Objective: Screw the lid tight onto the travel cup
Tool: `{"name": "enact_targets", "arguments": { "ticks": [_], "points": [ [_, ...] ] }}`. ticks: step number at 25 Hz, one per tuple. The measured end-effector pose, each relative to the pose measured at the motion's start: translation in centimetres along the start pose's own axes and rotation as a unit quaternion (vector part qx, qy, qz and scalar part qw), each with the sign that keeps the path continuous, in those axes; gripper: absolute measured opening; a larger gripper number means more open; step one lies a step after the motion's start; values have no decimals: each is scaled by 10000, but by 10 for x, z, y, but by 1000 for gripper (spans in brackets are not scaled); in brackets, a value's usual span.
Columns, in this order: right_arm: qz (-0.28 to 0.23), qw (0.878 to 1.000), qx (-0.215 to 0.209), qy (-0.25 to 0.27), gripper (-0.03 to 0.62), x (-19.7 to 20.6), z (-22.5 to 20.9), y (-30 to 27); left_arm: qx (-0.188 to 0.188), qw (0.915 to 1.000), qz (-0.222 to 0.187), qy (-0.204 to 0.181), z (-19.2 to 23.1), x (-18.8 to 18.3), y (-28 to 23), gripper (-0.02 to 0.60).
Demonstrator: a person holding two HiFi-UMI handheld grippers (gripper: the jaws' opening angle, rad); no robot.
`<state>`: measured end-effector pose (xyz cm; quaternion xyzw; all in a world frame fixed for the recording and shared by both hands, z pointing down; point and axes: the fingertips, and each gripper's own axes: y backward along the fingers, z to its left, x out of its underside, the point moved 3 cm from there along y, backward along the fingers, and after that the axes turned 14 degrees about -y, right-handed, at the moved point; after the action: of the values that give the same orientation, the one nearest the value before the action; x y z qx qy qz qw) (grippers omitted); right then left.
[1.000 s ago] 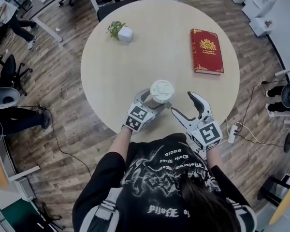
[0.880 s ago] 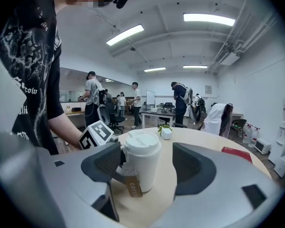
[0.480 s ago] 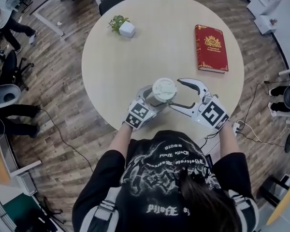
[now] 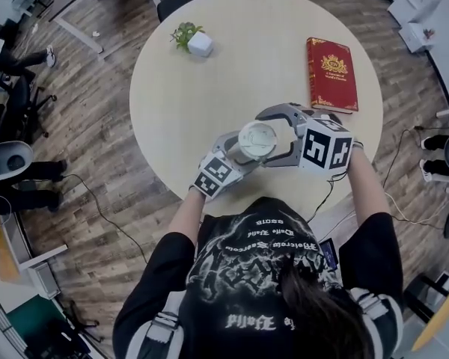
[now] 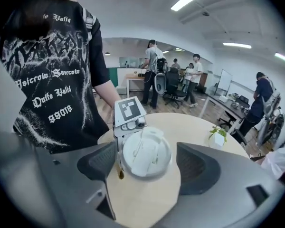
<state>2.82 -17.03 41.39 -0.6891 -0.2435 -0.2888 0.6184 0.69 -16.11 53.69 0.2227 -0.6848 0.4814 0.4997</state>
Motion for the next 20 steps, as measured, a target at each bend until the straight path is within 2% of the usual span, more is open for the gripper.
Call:
{"name": "enact_targets", "arguments": {
  "ticks": [3, 4, 7, 14, 20],
  "points": [
    [366, 9991, -211, 100, 392, 5, -2, -12, 37, 10000, 26, -12, 1, 0, -1, 374],
    [382, 9990, -225, 86, 370, 6, -3, -13, 45, 10000, 33, -15, 1, 0, -1, 374],
    [300, 9995, -81, -12, 368, 6, -2, -14, 33, 10000, 33, -14, 1, 0, -1, 374],
    [-271, 9950, 771, -566, 367, 8, 1, -13, -94, 9999, -5, 42, 1, 2, -1, 374],
    [-709, 9746, 1691, -1288, 367, 8, 8, -12, -283, 9996, -23, 87, -2, 2, 1, 374]
  ]
}}
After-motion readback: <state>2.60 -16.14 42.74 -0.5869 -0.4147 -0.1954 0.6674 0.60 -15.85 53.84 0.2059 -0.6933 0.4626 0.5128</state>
